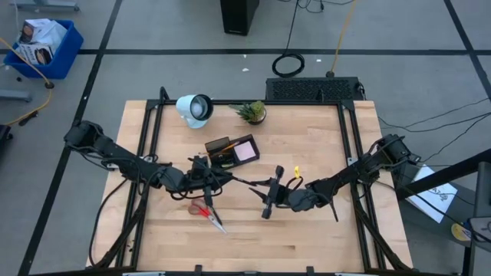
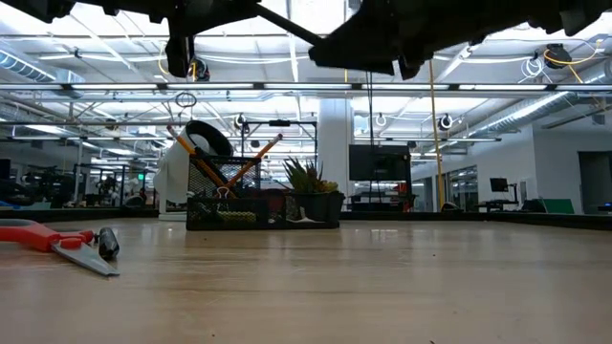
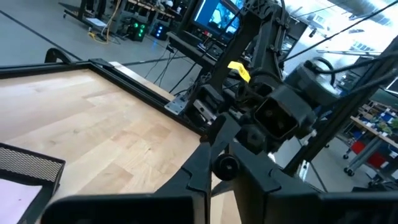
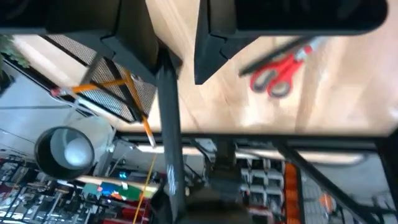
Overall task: Pick and place office supplies into organizer
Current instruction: Put the black pen into the black desk organizer
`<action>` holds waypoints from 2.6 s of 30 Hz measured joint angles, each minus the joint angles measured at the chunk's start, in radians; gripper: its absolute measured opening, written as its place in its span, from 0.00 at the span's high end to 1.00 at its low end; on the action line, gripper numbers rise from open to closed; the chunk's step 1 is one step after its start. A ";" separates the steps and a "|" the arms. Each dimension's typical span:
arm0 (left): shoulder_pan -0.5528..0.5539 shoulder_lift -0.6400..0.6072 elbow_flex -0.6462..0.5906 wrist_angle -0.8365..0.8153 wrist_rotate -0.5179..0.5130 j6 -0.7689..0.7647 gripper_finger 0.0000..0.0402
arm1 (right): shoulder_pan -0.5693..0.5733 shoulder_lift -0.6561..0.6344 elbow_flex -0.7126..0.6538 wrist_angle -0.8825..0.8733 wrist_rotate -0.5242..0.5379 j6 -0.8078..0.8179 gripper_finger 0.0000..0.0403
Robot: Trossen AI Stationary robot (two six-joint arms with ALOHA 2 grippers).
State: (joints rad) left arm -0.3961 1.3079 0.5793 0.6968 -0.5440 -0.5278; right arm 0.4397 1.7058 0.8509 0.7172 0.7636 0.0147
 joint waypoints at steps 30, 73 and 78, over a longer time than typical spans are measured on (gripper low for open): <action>0.205 -0.400 0.000 -0.604 -0.049 -0.183 0.90 | 0.223 -0.001 0.000 -0.344 0.196 0.055 0.77; 0.544 0.008 0.217 -0.965 0.247 -0.173 0.81 | 0.201 0.000 -0.186 0.005 0.202 0.085 0.78; 0.544 0.007 0.217 -0.983 0.244 -0.166 0.63 | 0.201 0.000 -0.196 0.042 0.203 0.079 0.78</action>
State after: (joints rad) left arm 0.1476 1.3146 0.7967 -0.2866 -0.2996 -0.6937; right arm 0.6407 1.7061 0.6544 0.7596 0.9665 0.0933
